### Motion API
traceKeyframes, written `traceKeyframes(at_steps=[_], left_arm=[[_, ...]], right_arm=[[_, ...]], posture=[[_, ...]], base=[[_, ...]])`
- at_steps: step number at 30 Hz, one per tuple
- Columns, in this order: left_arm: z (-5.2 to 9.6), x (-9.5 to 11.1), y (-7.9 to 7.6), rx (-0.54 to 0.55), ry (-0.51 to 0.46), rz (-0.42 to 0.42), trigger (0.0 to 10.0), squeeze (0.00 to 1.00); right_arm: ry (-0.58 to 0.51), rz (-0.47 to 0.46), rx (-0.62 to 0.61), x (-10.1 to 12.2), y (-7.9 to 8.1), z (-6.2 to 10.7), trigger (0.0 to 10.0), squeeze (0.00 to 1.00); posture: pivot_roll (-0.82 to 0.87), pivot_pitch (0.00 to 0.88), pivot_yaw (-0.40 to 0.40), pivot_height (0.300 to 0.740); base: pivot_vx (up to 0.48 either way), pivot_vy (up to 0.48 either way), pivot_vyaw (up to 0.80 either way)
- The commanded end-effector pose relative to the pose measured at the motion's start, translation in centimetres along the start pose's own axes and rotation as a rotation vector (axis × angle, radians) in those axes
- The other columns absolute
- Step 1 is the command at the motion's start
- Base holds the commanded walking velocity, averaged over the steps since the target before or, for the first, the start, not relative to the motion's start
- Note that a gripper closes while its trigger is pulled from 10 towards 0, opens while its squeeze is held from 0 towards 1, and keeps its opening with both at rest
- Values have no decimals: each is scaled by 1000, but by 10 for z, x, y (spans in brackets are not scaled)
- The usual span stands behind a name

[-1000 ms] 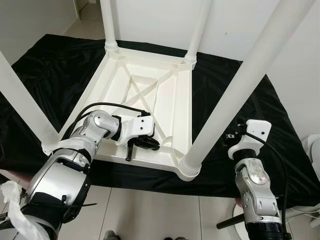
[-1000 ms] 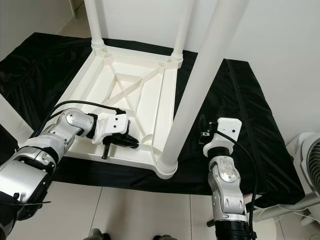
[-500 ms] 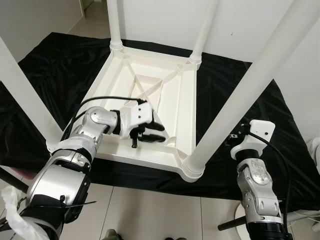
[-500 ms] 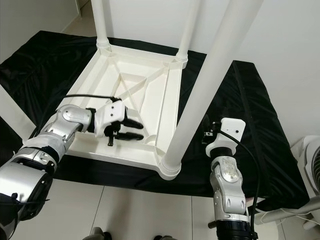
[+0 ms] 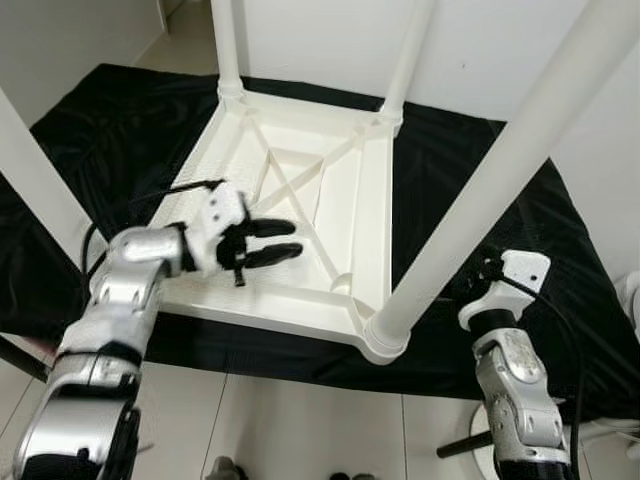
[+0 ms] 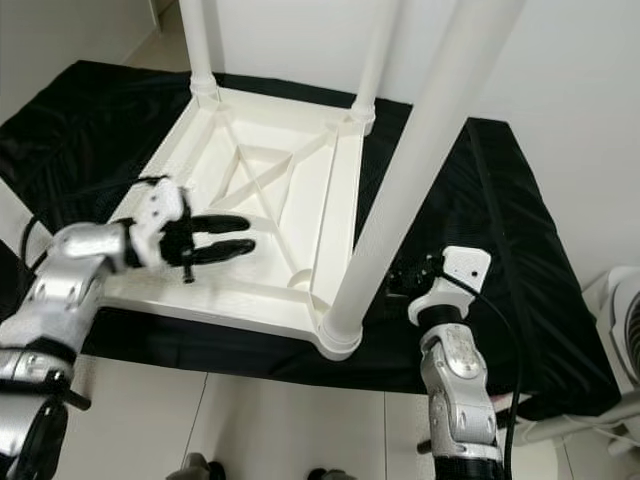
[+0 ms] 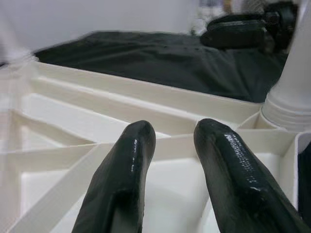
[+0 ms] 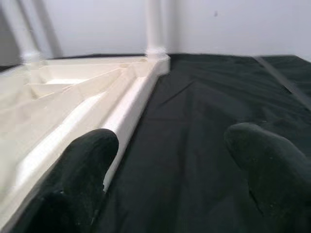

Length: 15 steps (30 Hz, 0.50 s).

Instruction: Building children table

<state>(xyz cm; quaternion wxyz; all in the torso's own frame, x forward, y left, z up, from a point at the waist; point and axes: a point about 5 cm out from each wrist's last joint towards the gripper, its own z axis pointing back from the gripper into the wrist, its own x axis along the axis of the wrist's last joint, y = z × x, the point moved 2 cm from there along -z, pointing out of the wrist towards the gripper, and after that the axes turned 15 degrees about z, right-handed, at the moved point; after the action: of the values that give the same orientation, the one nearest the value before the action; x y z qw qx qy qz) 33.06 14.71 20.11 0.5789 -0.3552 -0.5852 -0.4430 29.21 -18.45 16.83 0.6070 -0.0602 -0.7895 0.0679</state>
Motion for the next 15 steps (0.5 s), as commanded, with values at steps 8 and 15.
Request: traceKeyframes(at_steps=[8, 15], left_arm=[[38, 7, -3, 315, -58, 33, 10000, 0], [55, 2, -27, 361, -32, 69, 10000, 0]], right_arm=[[14, -13, 103, -1, -8, 17, 10000, 0], [58, 3, 318, -3, -12, 35, 10000, 0]], posture=[[-14, 94, -42, 740], [-10, 83, -51, 740]], base=[[0, 0, 0], [0, 0, 0]])
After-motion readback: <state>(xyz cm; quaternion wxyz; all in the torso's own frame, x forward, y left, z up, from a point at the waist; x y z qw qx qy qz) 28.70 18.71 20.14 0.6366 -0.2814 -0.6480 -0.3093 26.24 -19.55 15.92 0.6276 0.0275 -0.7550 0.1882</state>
